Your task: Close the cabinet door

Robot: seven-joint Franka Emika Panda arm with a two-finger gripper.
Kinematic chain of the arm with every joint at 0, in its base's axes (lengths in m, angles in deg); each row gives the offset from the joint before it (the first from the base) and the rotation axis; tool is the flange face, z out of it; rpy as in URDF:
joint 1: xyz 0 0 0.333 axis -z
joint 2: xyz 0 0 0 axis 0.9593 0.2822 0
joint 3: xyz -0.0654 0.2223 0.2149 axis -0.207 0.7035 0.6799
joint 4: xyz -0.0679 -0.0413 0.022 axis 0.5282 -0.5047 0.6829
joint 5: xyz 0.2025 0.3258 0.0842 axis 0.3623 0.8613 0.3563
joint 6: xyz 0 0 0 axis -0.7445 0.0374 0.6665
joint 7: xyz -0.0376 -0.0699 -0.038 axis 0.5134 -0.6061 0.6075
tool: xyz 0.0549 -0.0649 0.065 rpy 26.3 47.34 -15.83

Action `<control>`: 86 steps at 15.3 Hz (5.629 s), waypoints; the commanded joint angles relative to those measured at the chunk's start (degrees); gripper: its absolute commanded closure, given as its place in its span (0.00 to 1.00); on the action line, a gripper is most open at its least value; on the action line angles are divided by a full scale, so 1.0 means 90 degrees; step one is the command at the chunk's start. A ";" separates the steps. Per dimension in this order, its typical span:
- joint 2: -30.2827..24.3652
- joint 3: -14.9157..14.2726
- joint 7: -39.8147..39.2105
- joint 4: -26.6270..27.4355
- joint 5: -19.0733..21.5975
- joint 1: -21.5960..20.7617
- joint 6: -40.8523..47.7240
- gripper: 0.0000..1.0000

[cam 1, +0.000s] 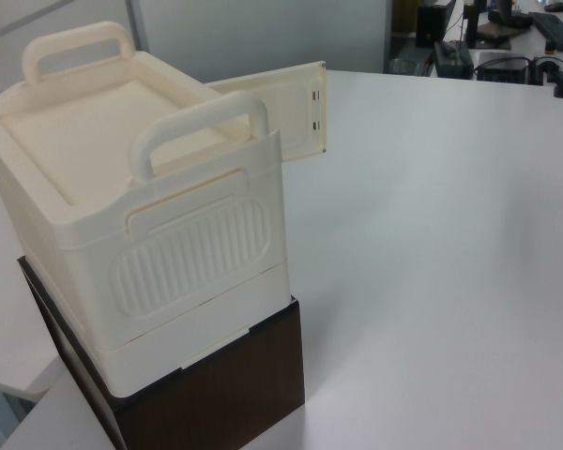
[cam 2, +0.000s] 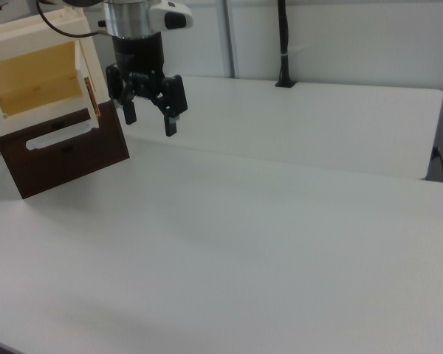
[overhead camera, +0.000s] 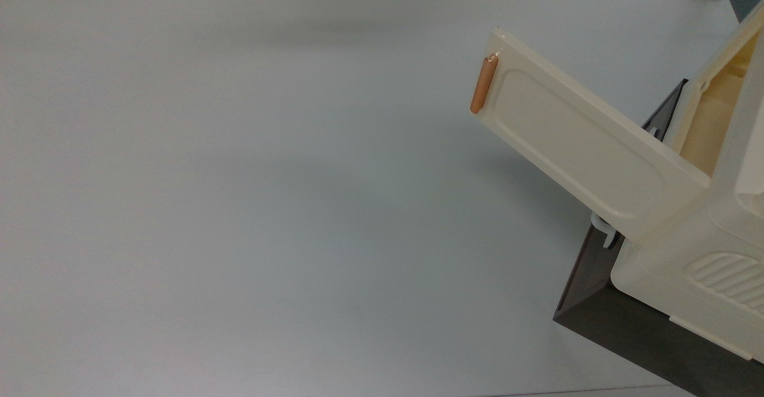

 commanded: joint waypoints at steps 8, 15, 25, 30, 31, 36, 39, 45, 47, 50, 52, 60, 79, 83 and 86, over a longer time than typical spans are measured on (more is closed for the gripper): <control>-0.0033 -0.0081 -0.0120 0.0007 0.0040 -0.0016 0.0130 0.00; -0.0024 -0.0071 -0.0120 0.0007 0.0030 -0.0025 0.0121 0.08; -0.0014 -0.0061 -0.0130 0.0027 0.0128 -0.0025 -0.0063 0.65; 0.0074 -0.0042 -0.0236 0.0017 0.0186 -0.0074 -0.0240 0.78; 0.0093 -0.0042 -0.0576 0.0017 0.0303 -0.0094 -0.0337 0.78; 0.0162 0.0027 -0.1358 0.0017 0.0411 -0.0152 -0.0377 0.78; 0.0191 0.0017 -0.2713 0.0017 0.0382 -0.0474 -0.0407 0.76; 0.0259 0.0027 -0.2854 -0.0003 0.0694 -0.0924 -0.0767 0.77; 0.0260 0.0037 -0.2864 -0.0003 0.0782 -0.1079 -0.1060 0.77; 0.0376 0.0037 -0.2747 -0.0003 0.0821 -0.1363 -0.1489 0.78; 0.0454 0.0037 -0.2398 -0.0003 0.0831 -0.1587 -0.1860 0.82; 0.0738 0.0037 -0.0387 -0.0003 0.0821 -0.2388 -0.3647 0.97; 0.1470 0.0046 0.1335 -0.0227 0.0822 -0.4321 -0.5075 0.97; 0.1754 0.0046 0.1316 -0.0314 0.0831 -0.4674 -0.5133 0.96; 0.1783 0.0154 0.1286 -0.0315 0.0821 -0.4820 -0.5425 0.95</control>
